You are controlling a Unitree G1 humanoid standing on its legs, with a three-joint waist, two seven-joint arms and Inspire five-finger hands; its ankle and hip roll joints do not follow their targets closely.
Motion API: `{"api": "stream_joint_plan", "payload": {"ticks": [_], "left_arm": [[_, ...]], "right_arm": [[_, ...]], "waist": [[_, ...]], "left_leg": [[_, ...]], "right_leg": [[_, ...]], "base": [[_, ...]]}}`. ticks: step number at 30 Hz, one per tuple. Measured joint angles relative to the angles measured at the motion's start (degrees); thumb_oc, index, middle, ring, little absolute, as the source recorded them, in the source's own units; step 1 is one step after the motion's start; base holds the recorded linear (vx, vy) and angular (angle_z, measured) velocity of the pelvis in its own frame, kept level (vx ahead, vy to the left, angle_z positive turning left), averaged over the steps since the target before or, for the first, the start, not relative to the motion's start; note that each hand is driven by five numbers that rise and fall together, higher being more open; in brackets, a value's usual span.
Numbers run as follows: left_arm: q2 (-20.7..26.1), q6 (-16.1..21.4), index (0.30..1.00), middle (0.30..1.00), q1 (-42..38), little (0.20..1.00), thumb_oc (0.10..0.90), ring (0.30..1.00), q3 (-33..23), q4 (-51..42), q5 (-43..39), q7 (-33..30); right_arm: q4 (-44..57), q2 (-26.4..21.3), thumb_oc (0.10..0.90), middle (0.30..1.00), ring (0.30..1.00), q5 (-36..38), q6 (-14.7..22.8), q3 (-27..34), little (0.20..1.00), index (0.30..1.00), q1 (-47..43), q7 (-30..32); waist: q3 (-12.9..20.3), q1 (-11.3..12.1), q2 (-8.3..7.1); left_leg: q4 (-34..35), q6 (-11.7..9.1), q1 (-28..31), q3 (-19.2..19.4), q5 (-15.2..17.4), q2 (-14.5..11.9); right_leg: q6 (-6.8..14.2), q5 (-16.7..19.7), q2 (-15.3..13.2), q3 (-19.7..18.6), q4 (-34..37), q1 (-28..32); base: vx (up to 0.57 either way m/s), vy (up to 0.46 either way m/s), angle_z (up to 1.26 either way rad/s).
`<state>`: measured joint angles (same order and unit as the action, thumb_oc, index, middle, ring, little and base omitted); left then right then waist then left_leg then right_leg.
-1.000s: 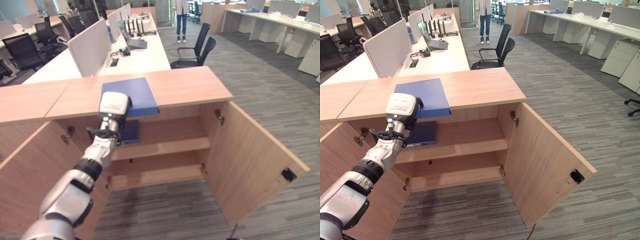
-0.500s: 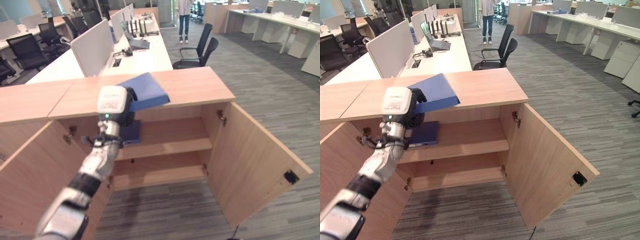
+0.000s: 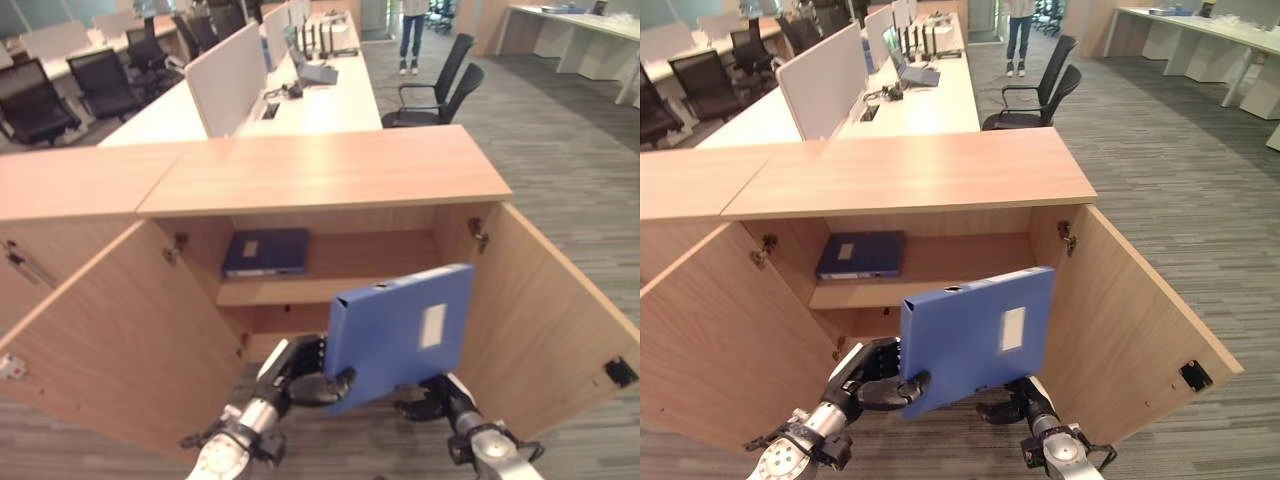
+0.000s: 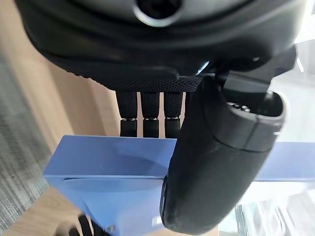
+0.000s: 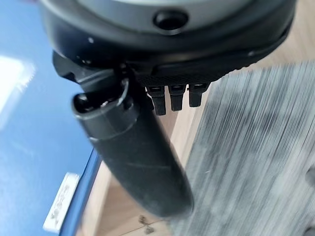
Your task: Put the empty folder in the office cabinet
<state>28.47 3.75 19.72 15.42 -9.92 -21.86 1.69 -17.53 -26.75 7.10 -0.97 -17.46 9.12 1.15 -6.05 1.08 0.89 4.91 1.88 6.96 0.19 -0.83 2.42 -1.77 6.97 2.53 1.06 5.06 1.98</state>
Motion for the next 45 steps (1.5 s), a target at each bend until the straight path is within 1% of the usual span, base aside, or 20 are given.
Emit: {"api": "stream_joint_plan", "payload": {"ticks": [3, 4, 7, 9, 15, 17, 19, 22, 25, 27, 28, 30, 32, 33, 34, 35, 38, 40, 42, 45], "left_arm": [[-0.08, 0.05, 0.300, 0.300, 1.25, 0.300, 0.400, 0.300, -5.47, 0.00, 2.16, -0.21], [0.34, -0.03, 0.300, 0.300, 1.71, 0.300, 0.400, 0.300, -8.52, 1.23, 4.37, -1.00], [0.35, -0.02, 0.300, 0.300, 2.06, 0.300, 0.400, 0.300, -11.54, 3.02, 7.77, -1.26], [0.29, -0.08, 0.300, 0.300, 2.36, 0.300, 0.400, 0.300, -12.67, 4.78, 9.96, -1.43], [-0.20, -0.21, 0.300, 0.300, 2.47, 0.300, 0.400, 0.300, -14.84, 8.12, 17.16, -1.40], [-0.20, -0.29, 0.300, 0.300, 2.41, 0.300, 0.400, 0.300, -16.37, 8.16, 20.14, -1.43], [-0.17, -0.30, 0.300, 0.300, 2.33, 0.300, 0.400, 0.300, -17.46, 8.16, 20.99, -1.77], [0.72, -0.29, 0.300, 0.300, 0.69, 0.300, 0.400, 0.300, -18.01, 8.02, 24.62, -2.79], [2.97, -0.13, 0.300, 0.300, -0.71, 0.300, 0.400, 0.300, -17.44, 7.20, 25.03, -2.74], [4.91, -0.07, 0.300, 0.300, -2.03, 0.300, 0.400, 0.300, -16.56, 5.73, 25.02, -2.67], [7.40, -0.05, 0.300, 0.300, -4.46, 0.300, 0.400, 0.300, -14.72, 3.84, 25.00, -2.14], [9.24, 0.38, 0.300, 0.300, -7.71, 0.300, 0.400, 0.300, -12.47, 1.89, 24.86, -1.56], [9.14, 1.35, 0.300, 0.300, -10.50, 0.300, 0.400, 0.300, -11.02, 0.60, 24.36, -0.86], [9.41, 2.43, 0.300, 0.300, -13.18, 0.300, 0.400, 0.300, -9.37, -1.74, 23.00, 0.20], [9.51, 3.18, 0.300, 0.300, -13.92, 0.300, 0.400, 0.300, -8.99, -2.77, 22.06, 0.39], [10.76, 3.22, 0.300, 0.300, -14.45, 0.300, 0.400, 0.300, -8.68, -4.28, 21.47, 1.03], [16.17, 3.88, 0.300, 0.300, -15.17, 0.300, 0.400, 0.300, -8.76, -5.94, 19.83, 2.50], [20.91, 3.89, 0.300, 0.300, -16.44, 0.300, 0.400, 0.300, -8.39, -5.96, 19.21, 4.82], [22.80, 3.92, 0.300, 0.300, -16.50, 0.300, 0.400, 0.300, -8.38, -5.97, 17.53, 5.70], [23.14, 3.92, 0.300, 0.300, -16.99, 0.300, 0.400, 0.300, -8.23, -5.97, 17.49, 6.57]], "right_arm": [[8.21, -2.62, 0.800, 0.900, 0.900, -1.18, 0.42, 5.18, 0.900, 0.900, 2.63, 0.03], [11.99, -3.55, 0.800, 0.900, 0.900, -2.22, 2.35, 9.06, 0.900, 0.900, 2.51, 0.51], [17.19, -6.23, 0.800, 0.900, 0.900, -5.15, 2.99, 13.93, 0.900, 0.900, 1.82, 0.80], [19.02, -7.43, 0.800, 0.900, 0.900, -7.74, 4.25, 16.83, 0.900, 0.900, 0.66, 1.49], [19.71, -8.43, 0.800, 0.900, 0.900, -12.85, 4.60, 16.96, 0.900, 0.900, -0.44, -0.30], [19.33, -8.48, 0.800, 0.900, 0.900, -15.03, 4.30, 16.92, 0.900, 0.900, -0.18, -0.85], [19.33, -8.49, 0.800, 0.900, 0.900, -16.29, 4.28, 16.92, 0.900, 0.900, -0.09, -1.38], [19.33, -8.59, 0.800, 0.900, 0.900, -18.28, 4.27, 16.91, 0.900, 0.900, -0.31, -1.44], [19.36, -9.19, 0.800, 0.900, 0.900, -18.29, 4.35, 15.91, 0.900, 0.900, -1.64, -1.43], [19.37, -10.64, 0.800, 0.900, 0.900, -18.33, 4.37, 13.76, 0.900, 0.900, -3.44, -1.61], [18.85, -12.45, 0.800, 0.900, 0.900, -18.35, 4.35, 9.71, 0.900, 0.900, -6.54, -2.23], [17.91, -13.20, 0.800, 0.900, 0.900, -18.31, 4.56, 4.90, 0.900, 0.900, -10.73, -3.23], [16.71, -12.86, 0.800, 0.900, 0.900, -18.24, 4.94, 2.04, 0.900, 0.900, -13.45, -4.55], [14.26, -12.85, 0.800, 0.900, 0.900, -18.18, 5.12, -1.55, 0.900, 0.900, -16.28, -5.57], [14.13, -12.85, 0.800, 0.900, 0.900, -18.17, 5.12, -1.73, 0.900, 0.900, -16.27, -6.05], [13.02, -12.84, 0.800, 0.900, 0.900, -18.12, 5.23, -2.32, 0.900, 0.900, -16.78, -6.29], [10.74, -12.94, 0.800, 0.900, 0.900, -18.08, 4.81, -2.45, 0.900, 0.900, -17.41, -6.64], [9.87, -13.44, 0.800, 0.900, 0.900, -17.47, 4.20, -2.48, 0.900, 0.900, -17.84, -7.00], [9.89, -13.73, 0.800, 0.900, 0.900, -16.39, 4.20, -2.47, 0.900, 0.900, -18.21, -7.02], [9.89, -13.92, 0.800, 0.900, 0.900, -15.90, 4.19, -2.49, 0.900, 0.900, -18.31, -7.01]], "waist": [[-0.32, -0.49, 0.32], [-0.36, -1.13, 0.45], [-0.34, -0.94, 0.51], [-0.33, -0.79, 0.41], [-0.41, -0.60, 0.29], [-0.41, -0.61, 0.28], [-0.42, -0.66, 0.30], [-0.43, -0.62, 0.31], [-0.54, -0.62, 0.25], [-0.62, -0.58, 0.28], [-0.69, -0.55, 0.21], [-0.73, -0.47, 0.13], [-0.75, -0.18, 0.15], [-0.76, 0.39, 0.08], [-0.75, 0.62, 0.14], [-0.76, 0.74, 0.06], [-0.78, 0.78, 0.11], [-0.83, 0.83, 0.10], [-0.84, 0.70, 0.13], [-0.85, 0.76, 0.12]], "left_leg": [[0.01, 0.17, -0.07, -0.06, -0.30, 0.01], [0.00, 0.25, 0.13, -0.09, -0.13, 0.00], [-0.09, 0.20, 0.28, -0.12, -0.04, 0.00], [-0.26, 0.25, 0.36, -0.21, -0.14, 0.01], [-0.25, 0.25, 0.25, -0.53, -0.05, 0.04], [-0.25, 0.23, 0.26, -0.53, -0.04, 0.04], [-0.25, 0.22, 0.28, -0.53, -0.03, 0.03], [-0.24, 0.20, 0.27, -0.56, -0.03, 0.01], [-0.25, 0.19, 0.21, -0.52, -0.06, 0.01], [-0.26, 0.19, 0.22, -0.51, -0.07, 0.02], [-0.26, 0.19, 0.32, -0.50, -0.07, 0.01], [-0.27, 0.16, 0.31, -0.47, -0.17, 0.02], [-0.27, 0.15, 0.36, -0.51, -0.17, 0.04], [-0.27, 0.15, 0.44, -0.48, -0.17, 0.04], [-0.27, 0.15, 0.43, -0.53, -0.17, 0.04], [-0.27, 0.15, 0.48, -0.54, -0.16, 0.04], [-0.26, 0.14, 0.64, -0.54, -0.16, 0.03], [-0.26, 0.11, 1.18, -0.53, -0.13, 0.02], [-0.25, 0.01, 1.31, -0.47, -0.04, 0.02], [-0.24, -0.03, 1.30, -0.51, -0.02, 0.04]], "right_leg": [[-0.07, -0.16, 0.00, 0.11, -0.06, 0.21], [-0.14, -0.39, 0.03, 0.13, -0.01, 0.43], [-0.04, -0.56, 0.04, 0.12, -0.05, 0.34], [-0.01, -0.76, 0.03, 0.15, -0.07, 0.38], [0.26, -1.11, -0.10, 0.67, 0.00, 0.42], [0.31, -1.23, -0.11, 0.71, 0.10, 0.44], [0.31, -1.23, -0.11, 0.72, 0.11, 0.45], [0.30, -1.21, -0.10, 0.76, 0.18, 0.45], [0.30, -1.15, -0.09, 0.75, 0.16, 0.38], [0.31, -1.12, -0.09, 0.72, 0.04, 0.39], [0.31, -1.11, -0.10, 0.73, -0.03, 0.49], [0.09, -0.88, -0.10, 0.75, -0.09, 0.47], [0.16, -0.94, -0.13, 0.79, -0.06, 0.54], [-0.07, -0.76, -0.11, 0.80, -0.09, 0.57], [-0.07, -0.76, -0.13, 0.80, -0.07, 0.59], [-0.09, -0.75, -0.10, 0.81, -0.09, 0.65], [-0.09, -0.75, -0.11, 0.82, -0.08, 0.80], [-0.03, -0.82, -0.11, 0.82, -0.07, 1.35], [0.39, -1.15, -0.13, 0.79, 0.11, 1.47], [0.45, -1.19, -0.16, 0.78, 0.30, 1.46]], "base": [[0.01, 0.000, 0.02], [0.00, 0.000, 0.00], [0.02, 0.003, 0.02], [0.01, -0.003, 0.05], [-0.01, -0.005, 0.04], [0.00, 0.000, 0.00], [-0.04, -0.005, 0.00], [0.00, 0.000, 0.00], [0.00, 0.000, 0.00], [0.00, 0.000, 0.00], [-0.04, -0.002, -0.01], [0.00, 0.000, 0.00], [-0.02, 0.000, 0.00], [0.00, 0.000, 0.00], [0.00, 0.000, 0.00], [0.00, -0.001, 0.04], [0.00, 0.000, 0.00], [0.00, 0.000, 0.00], [0.00, 0.000, 0.00], [0.00, 0.000, 0.00]]}}
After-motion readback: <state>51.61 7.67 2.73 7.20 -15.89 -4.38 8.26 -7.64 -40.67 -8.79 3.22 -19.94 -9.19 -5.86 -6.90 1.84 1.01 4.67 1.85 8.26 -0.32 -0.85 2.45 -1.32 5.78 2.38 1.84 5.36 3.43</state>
